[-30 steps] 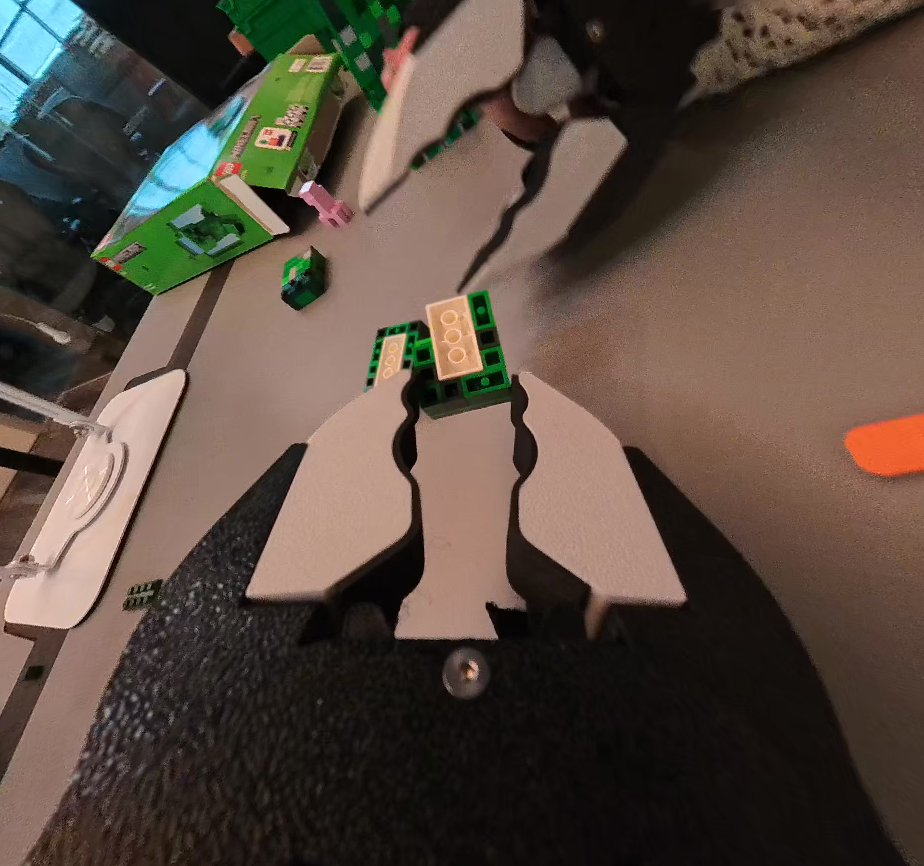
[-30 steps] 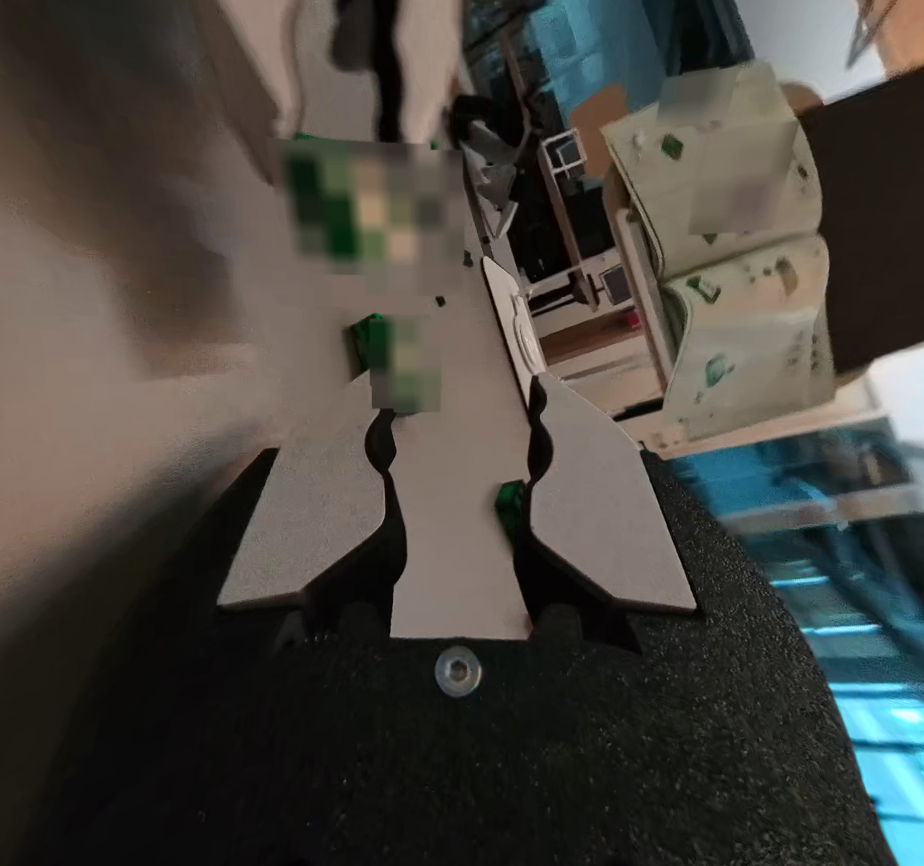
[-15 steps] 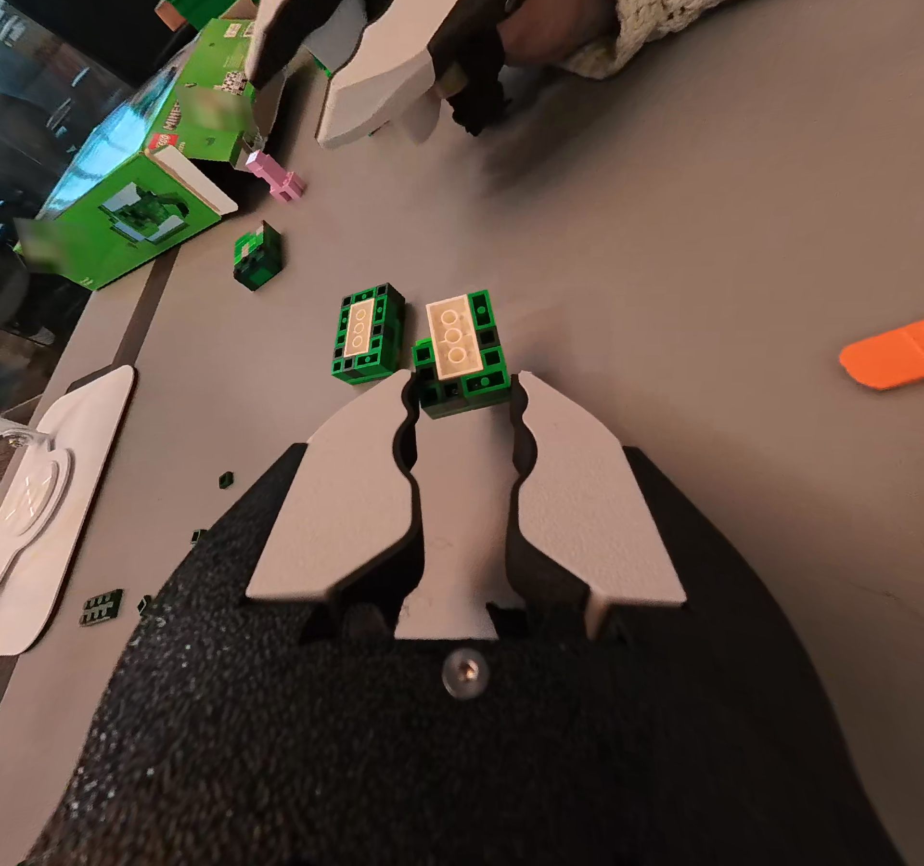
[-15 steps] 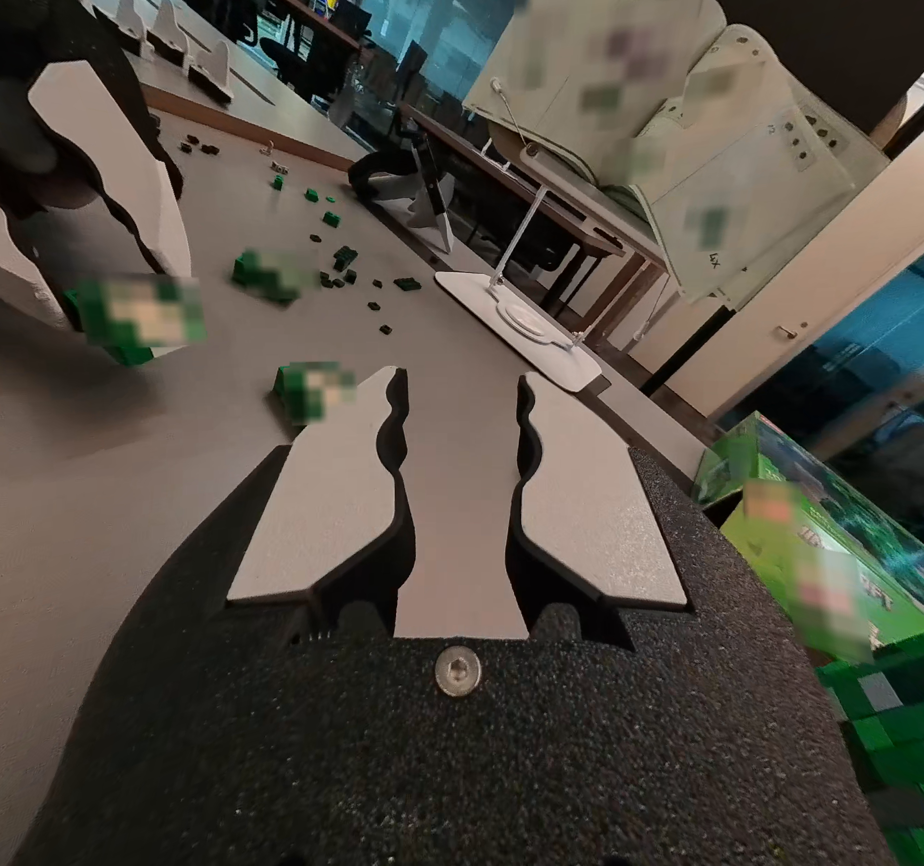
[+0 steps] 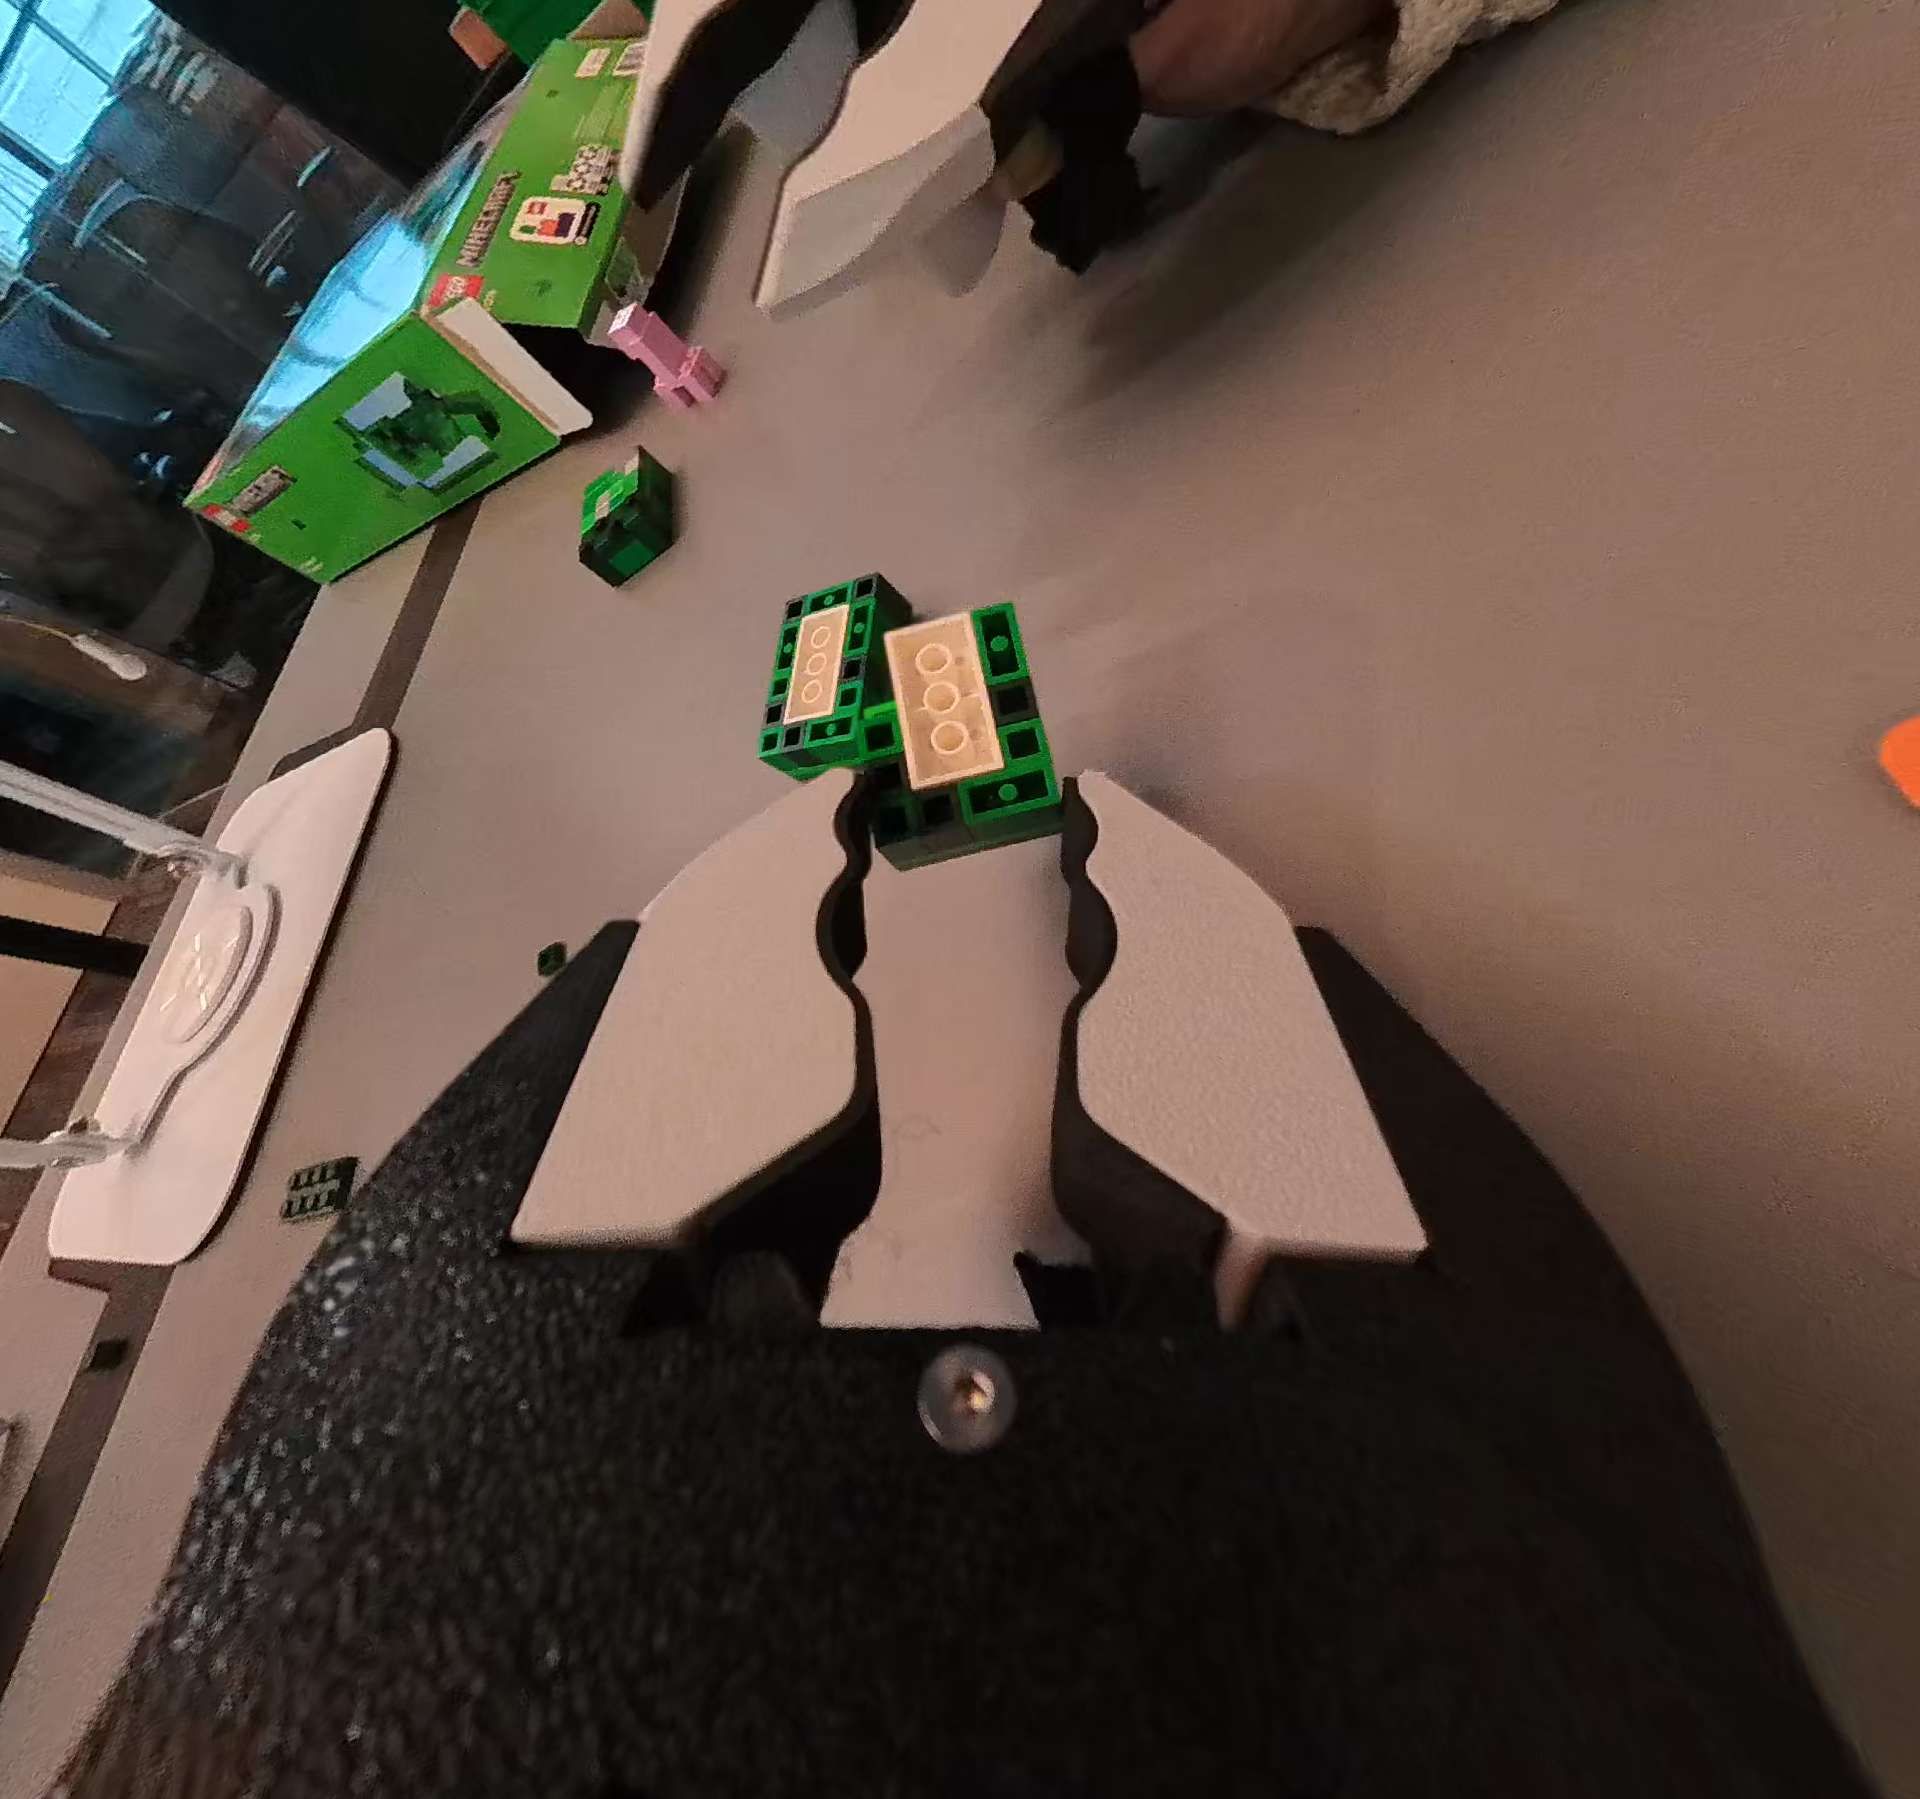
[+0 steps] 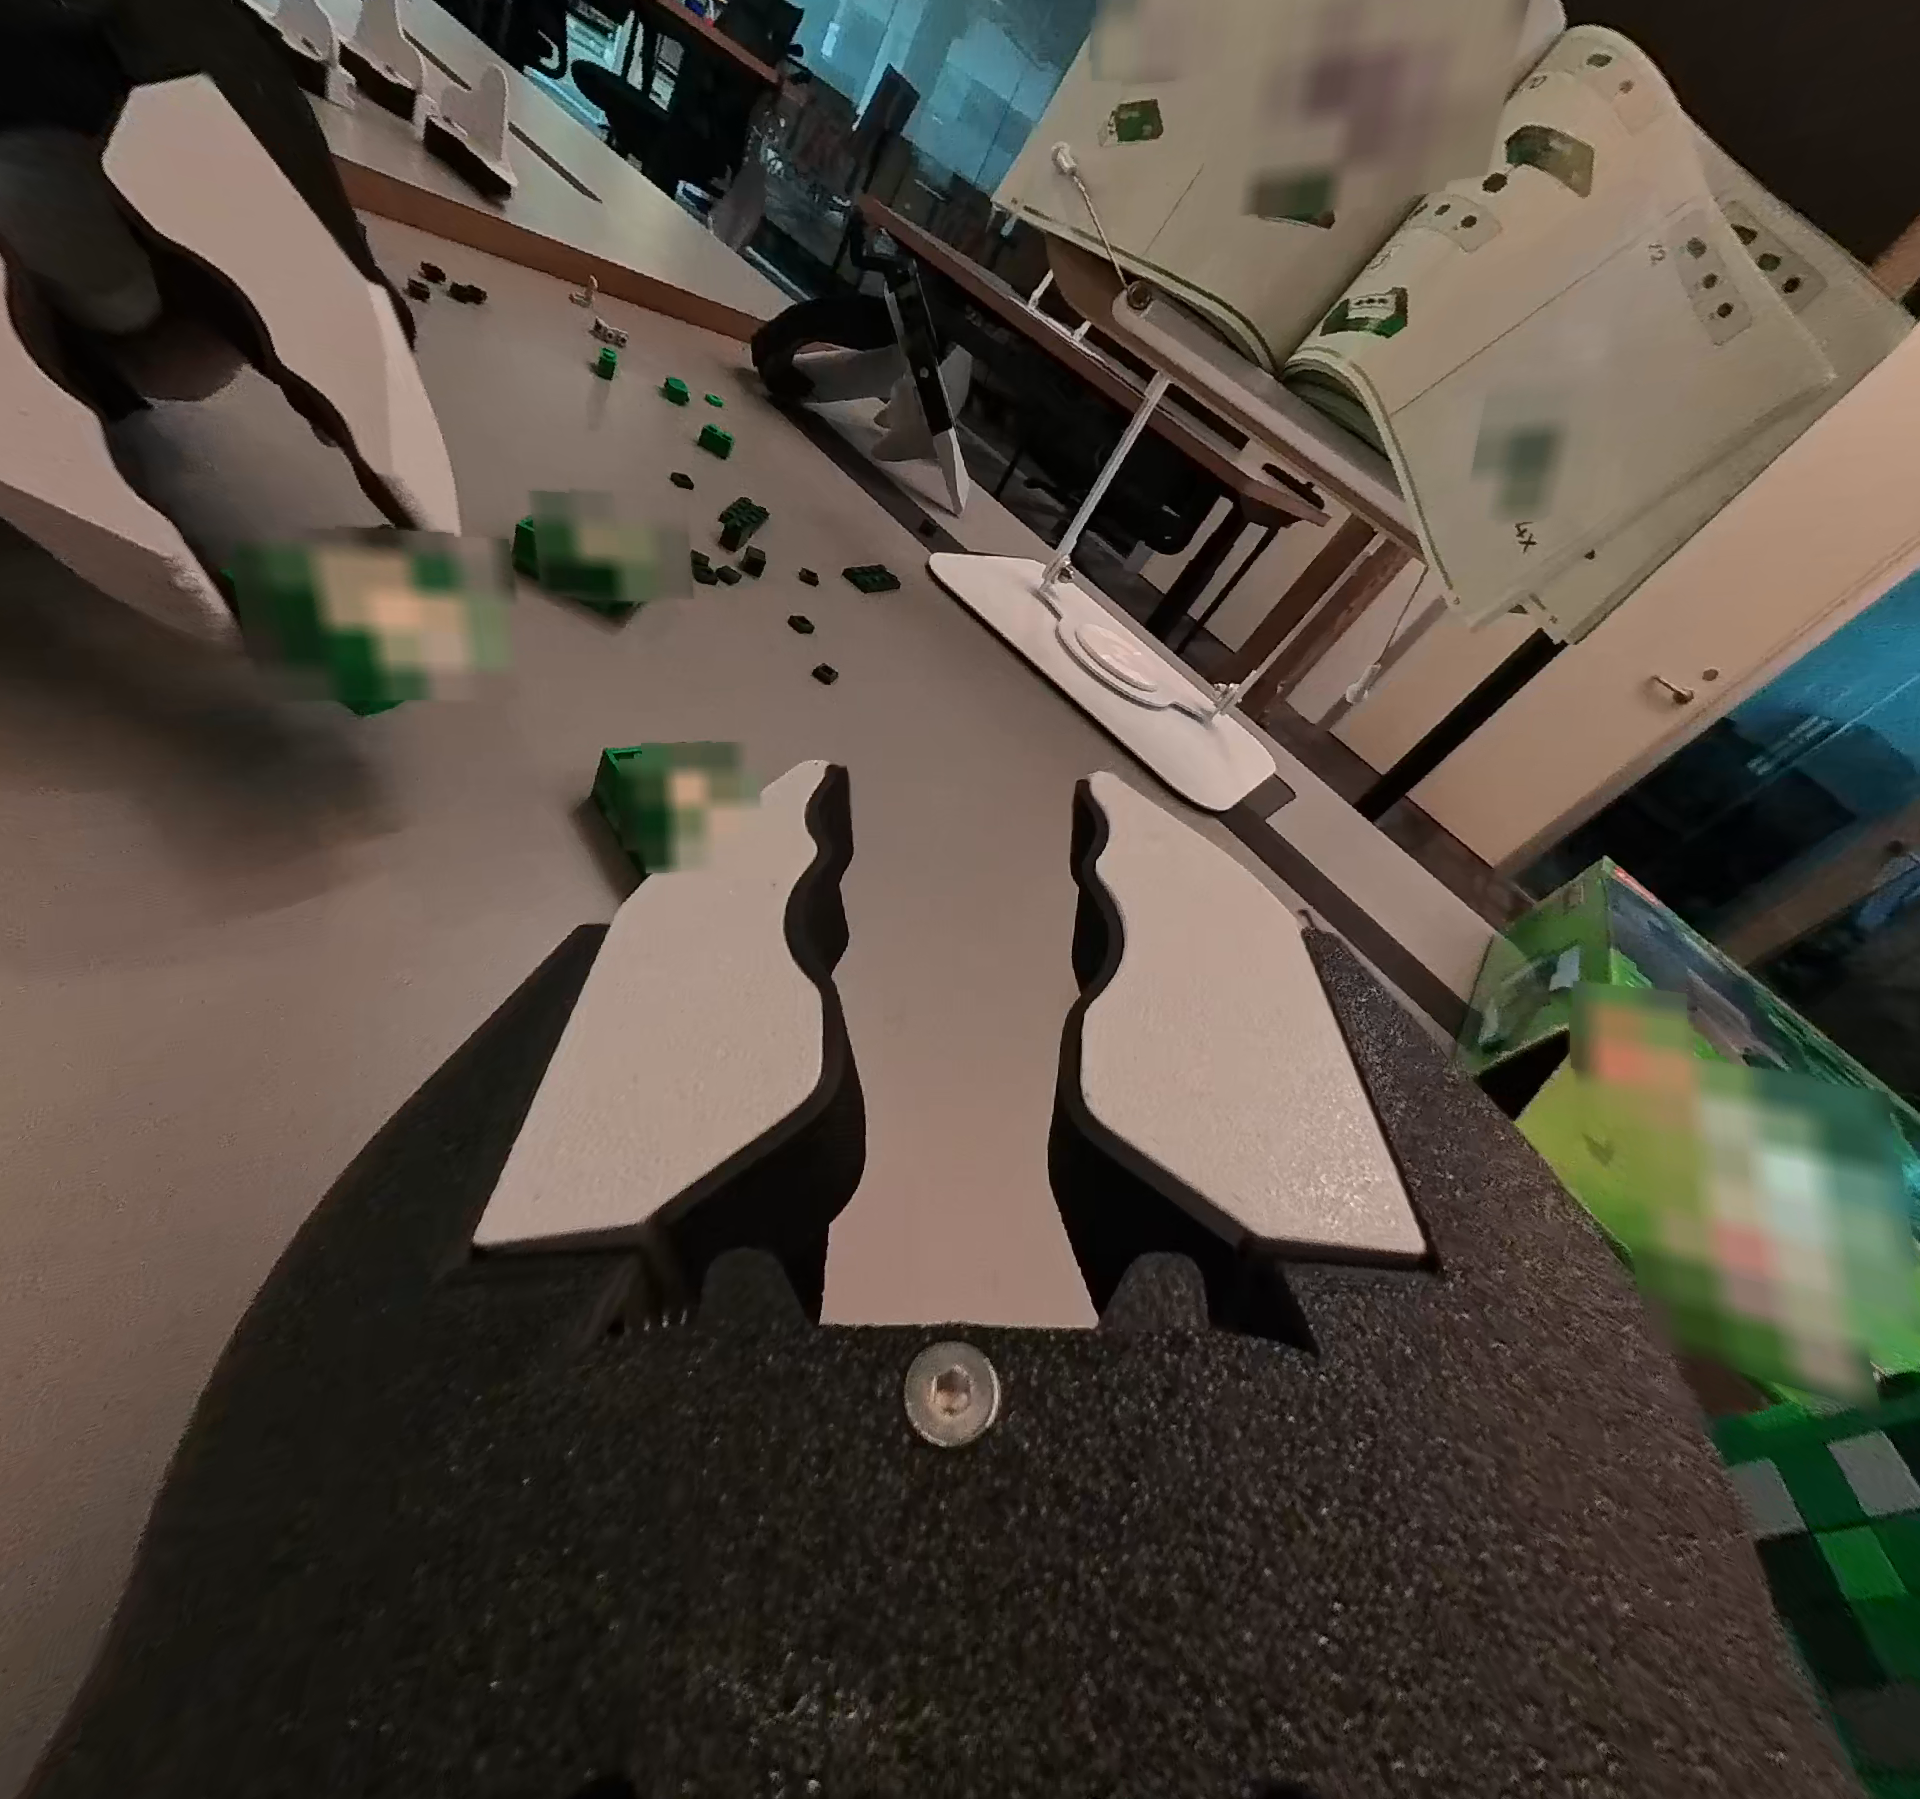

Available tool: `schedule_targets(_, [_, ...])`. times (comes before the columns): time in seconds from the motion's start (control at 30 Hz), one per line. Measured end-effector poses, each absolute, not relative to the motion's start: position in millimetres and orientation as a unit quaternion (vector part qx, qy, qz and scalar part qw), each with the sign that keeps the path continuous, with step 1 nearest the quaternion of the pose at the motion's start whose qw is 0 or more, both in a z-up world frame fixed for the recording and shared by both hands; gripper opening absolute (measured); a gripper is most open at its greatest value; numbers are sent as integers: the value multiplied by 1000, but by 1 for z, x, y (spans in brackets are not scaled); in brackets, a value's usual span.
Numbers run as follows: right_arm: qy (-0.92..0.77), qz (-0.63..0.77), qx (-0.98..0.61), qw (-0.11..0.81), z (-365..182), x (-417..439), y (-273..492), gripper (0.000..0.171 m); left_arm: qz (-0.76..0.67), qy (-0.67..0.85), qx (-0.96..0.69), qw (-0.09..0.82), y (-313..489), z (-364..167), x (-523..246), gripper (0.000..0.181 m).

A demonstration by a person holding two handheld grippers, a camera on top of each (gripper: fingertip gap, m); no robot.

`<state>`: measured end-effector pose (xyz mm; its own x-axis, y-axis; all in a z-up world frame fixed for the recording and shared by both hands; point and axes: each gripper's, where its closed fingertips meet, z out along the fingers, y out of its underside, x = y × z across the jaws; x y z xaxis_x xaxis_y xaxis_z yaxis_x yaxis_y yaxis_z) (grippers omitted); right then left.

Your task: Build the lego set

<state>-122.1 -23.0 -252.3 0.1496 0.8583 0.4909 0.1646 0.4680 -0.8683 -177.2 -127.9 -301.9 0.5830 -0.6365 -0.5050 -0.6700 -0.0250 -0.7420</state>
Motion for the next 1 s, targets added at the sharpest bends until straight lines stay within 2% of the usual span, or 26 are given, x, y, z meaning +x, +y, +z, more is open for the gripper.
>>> schedule_targets(0.1, [-603, 289, -429, 607, -256, -125, -28, 40, 40, 439, -713, 545, -124, -295, -186, 35])
schedule_targets(0.2, [-627, 386, -452, 503, -263, -134, -58, 32, 91, 427, -692, 575, -121, -281, -198, 35])
schedule_targets(0.3, [-596, 509, -481, 392, -252, -149, -94, 40, 158, 445, -645, 601, -123, -270, -198, 35])
schedule_targets(0.43, [-583, 547, -515, 311, -254, -170, -118, 50, 181, 477, -612, 604, -127, -271, -184, 35])
schedule_targets(0.57, [-577, 562, -538, 247, -264, -177, -126, 44, 169, 480, -611, 606, -128, -271, -180, 34])
schedule_targets(0.7, [-552, 604, -552, 159, -268, -174, -135, 30, 147, 482, -612, 610, -130, -272, -176, 34])
schedule_targets(0.73, [-546, 606, -558, 152, -270, -173, -133, 20, 143, 484, -609, 611, -130, -272, -174, 35])
schedule_targets(0.8, [-533, 624, -556, 132, -267, -171, -134, 19, 131, 479, -603, 624, -133, -268, -171, 35])
schedule_targets(0.9, [-521, 638, -555, 118, -265, -170, -135, 18, 100, 453, -584, 666, -137, -250, -166, 50])
schedule_targets(1.0, [-518, 645, -553, 98, -267, -170, -141, 18, 87, 455, -595, 657, -136, -255, -166, 57])
